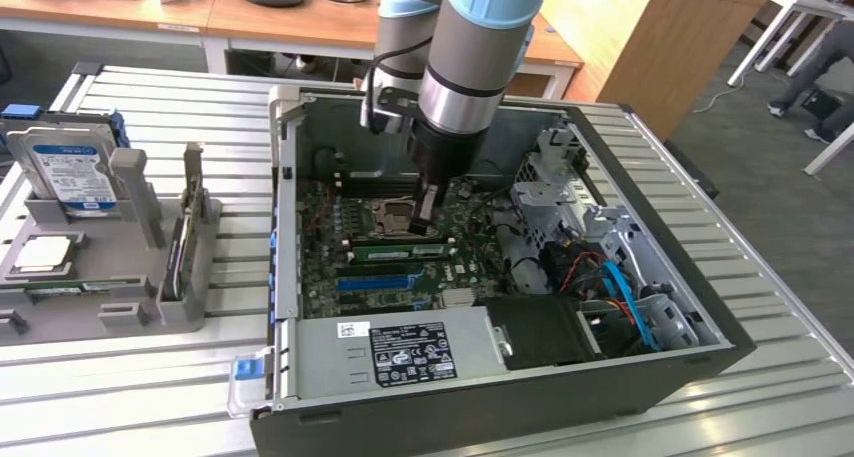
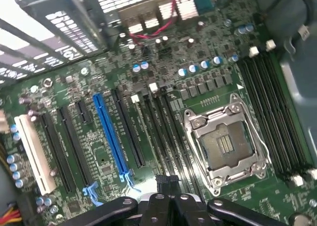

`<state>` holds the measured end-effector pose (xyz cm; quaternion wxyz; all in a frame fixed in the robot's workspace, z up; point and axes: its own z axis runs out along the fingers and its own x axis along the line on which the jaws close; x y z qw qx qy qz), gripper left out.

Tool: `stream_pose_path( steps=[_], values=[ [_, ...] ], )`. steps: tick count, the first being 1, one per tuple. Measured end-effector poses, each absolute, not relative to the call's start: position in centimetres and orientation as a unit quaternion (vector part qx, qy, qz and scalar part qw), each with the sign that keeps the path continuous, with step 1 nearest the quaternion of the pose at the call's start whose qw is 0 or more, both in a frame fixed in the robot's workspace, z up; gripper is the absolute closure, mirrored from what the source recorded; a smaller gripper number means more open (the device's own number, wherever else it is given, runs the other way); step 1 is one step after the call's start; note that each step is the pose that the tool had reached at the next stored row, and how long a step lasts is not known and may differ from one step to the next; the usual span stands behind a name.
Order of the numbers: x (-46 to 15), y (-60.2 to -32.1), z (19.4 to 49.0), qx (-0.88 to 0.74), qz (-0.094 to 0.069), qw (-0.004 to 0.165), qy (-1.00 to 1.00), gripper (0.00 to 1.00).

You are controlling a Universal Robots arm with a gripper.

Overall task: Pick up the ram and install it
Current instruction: 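Press down the ram until it locks into place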

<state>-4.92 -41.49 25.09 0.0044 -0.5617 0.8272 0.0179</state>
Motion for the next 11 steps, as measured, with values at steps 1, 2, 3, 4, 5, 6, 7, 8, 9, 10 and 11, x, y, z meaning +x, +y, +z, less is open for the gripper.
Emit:
stream_pose_path(
  steps=[1,2,3,4,5,6,7,8,9,10,11],
  values=[
    [-4.93,-41.49,25.09,-0.555,0.018,0.005,0.831,0.89],
    [-4.93,-41.49,25.09,-0.549,0.018,0.005,0.835,0.89],
    [-4.93,-41.49,25.09,-0.543,0.018,0.005,0.84,0.89],
    [-4.93,-41.49,25.09,-0.537,0.018,0.005,0.843,0.89],
    [-4.93,-41.49,25.09,-0.532,0.018,0.005,0.847,0.89],
    [-4.93,-41.49,25.09,-0.526,0.018,0.005,0.85,0.89],
    [-4.93,-41.49,25.09,-0.521,0.017,0.005,0.854,0.89],
    [-4.93,-41.49,25.09,-0.515,0.017,0.005,0.857,0.89],
    [-4.93,-41.49,25.09,-0.51,0.017,0.005,0.86,0.89],
    [-4.93,-41.49,25.09,-0.504,0.017,0.005,0.864,0.89],
    [-4.93,-41.49,25.09,-0.498,0.017,0.005,0.867,0.89]
  ],
)
